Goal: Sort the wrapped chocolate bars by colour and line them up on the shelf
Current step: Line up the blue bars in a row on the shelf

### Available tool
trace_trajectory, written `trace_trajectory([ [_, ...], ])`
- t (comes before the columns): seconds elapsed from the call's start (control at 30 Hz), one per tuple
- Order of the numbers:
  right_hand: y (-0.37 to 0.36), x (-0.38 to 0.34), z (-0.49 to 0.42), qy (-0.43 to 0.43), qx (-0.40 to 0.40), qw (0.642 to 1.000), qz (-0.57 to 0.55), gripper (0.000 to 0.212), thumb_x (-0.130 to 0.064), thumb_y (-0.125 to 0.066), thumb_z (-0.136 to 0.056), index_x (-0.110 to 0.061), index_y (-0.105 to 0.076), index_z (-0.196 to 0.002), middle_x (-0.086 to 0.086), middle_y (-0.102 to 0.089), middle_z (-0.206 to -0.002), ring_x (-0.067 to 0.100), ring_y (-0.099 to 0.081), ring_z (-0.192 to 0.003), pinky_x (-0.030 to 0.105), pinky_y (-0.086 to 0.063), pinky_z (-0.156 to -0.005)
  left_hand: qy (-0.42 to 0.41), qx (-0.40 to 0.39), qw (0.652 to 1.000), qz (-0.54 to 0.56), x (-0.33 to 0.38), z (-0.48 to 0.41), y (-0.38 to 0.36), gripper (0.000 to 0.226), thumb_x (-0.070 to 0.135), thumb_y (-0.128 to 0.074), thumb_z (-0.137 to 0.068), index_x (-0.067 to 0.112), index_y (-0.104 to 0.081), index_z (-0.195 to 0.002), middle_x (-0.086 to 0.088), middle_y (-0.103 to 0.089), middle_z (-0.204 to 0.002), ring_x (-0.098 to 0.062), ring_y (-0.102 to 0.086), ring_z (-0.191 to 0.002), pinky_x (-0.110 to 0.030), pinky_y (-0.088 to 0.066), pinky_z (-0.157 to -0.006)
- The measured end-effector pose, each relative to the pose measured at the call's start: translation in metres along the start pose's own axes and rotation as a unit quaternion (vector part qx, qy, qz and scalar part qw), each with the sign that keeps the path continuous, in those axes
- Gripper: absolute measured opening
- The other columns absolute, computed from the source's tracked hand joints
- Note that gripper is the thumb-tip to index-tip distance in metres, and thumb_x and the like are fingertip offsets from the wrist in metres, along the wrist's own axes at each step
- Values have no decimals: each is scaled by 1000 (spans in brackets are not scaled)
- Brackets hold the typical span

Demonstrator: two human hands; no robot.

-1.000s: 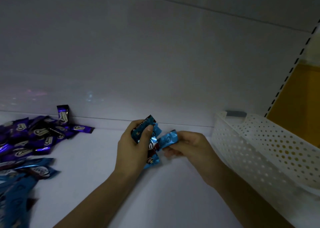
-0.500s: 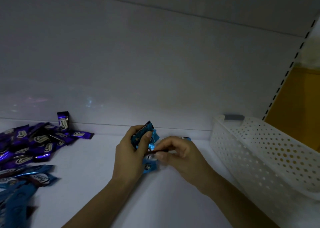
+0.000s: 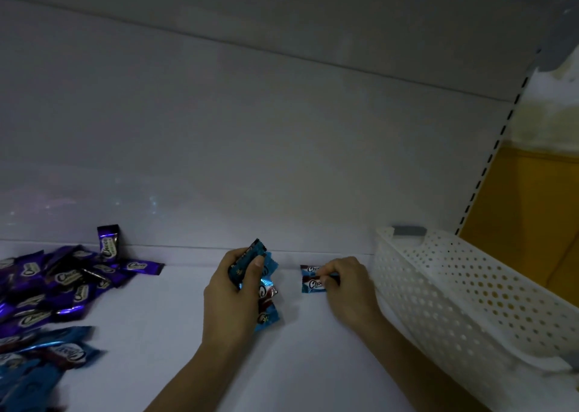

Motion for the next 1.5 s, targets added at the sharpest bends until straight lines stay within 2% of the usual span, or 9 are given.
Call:
trace_trajectory([
  [0.17,-3,-4,-15,5,9,998,66,15,-12,-57,-91,-20,-68,-93,2,-56,-107,18,-51,-102,27,-41,-87,5,5,1000,0,-3,1,0,9,24,-57,-94,27,-64,-100,8,-69,-83,-6,-64,-70,-9,-45,-50],
  [0.3,-9,-6,-20,0,16,992,122,15,-18,-56,-92,-29,-66,-95,-3,-52,-109,15,-46,-108,26,-35,-90,10,0,1000,-1,-5,-1,0,7,26,-60,-92,31,-64,-94,8,-69,-77,-8,-65,-67,-29,-54,-62],
  [0.5,-3,-9,-17,6,15,994,111,16,-13,-59,-90,-25,-68,-98,-1,-54,-109,15,-47,-107,24,-35,-91,1,-13,1000,-7,-2,0,0,9,24,-58,-93,32,-62,-95,15,-69,-81,4,-64,-74,-16,-51,-64],
  [0.6,8,-18,-2,-28,61,994,-89,24,5,-56,-86,-17,-66,-89,3,-58,-102,17,-55,-98,12,-41,-79,15,-14,1000,7,-2,2,1,9,25,-59,-93,30,-60,-101,14,-68,-84,1,-65,-73,-22,-54,-65],
  [0.67,15,-25,13,-66,36,961,-265,26,4,-55,-87,-18,-65,-80,-2,-65,-91,8,-60,-86,6,-43,-67,21,-27,999,7,-2,3,0,13,28,-60,-92,32,-54,-102,17,-66,-87,2,-66,-74,-23,-56,-66],
  [0.8,12,-32,36,-69,-69,928,-359,17,-13,-55,-92,-21,-69,-86,-8,-71,-81,2,-65,-78,5,-43,-61,35,-104,994,-1,0,9,-4,15,27,-63,-91,28,-49,-92,9,-68,-76,-12,-69,-65,-32,-58,-57],
  [0.93,15,-18,32,65,-24,993,-98,19,-12,-53,-94,-20,-64,-108,-10,-62,-105,8,-54,-100,19,-43,-87,26,-109,994,-9,1,9,-5,17,26,-64,-91,32,-50,-83,6,-69,-77,-23,-70,-63,-39,-60,-56],
  [1.07,15,-5,29,109,-45,980,163,41,-33,-46,-96,-29,-45,-137,-9,-49,-132,11,-42,-118,28,-34,-97,22,-91,996,-12,-1,6,-5,11,30,-62,-91,31,-51,-90,15,-69,-81,-20,-71,-64,-36,-59,-57],
  [1.5,11,-1,27,101,-56,969,217,40,-32,-36,-95,-30,-47,-133,-8,-47,-133,14,-43,-113,30,-35,-92,-18,-145,989,-23,6,12,-6,6,26,-61,-90,22,-62,-94,16,-69,-81,-6,-69,-61,-15,-50,-47],
])
Point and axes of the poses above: each hand's wrist, its own z-axis away from the middle knuckle, its own y-axis out of the back of the hand, x = y × z, the point moved 1 cm from there along -z, towards the middle knuckle
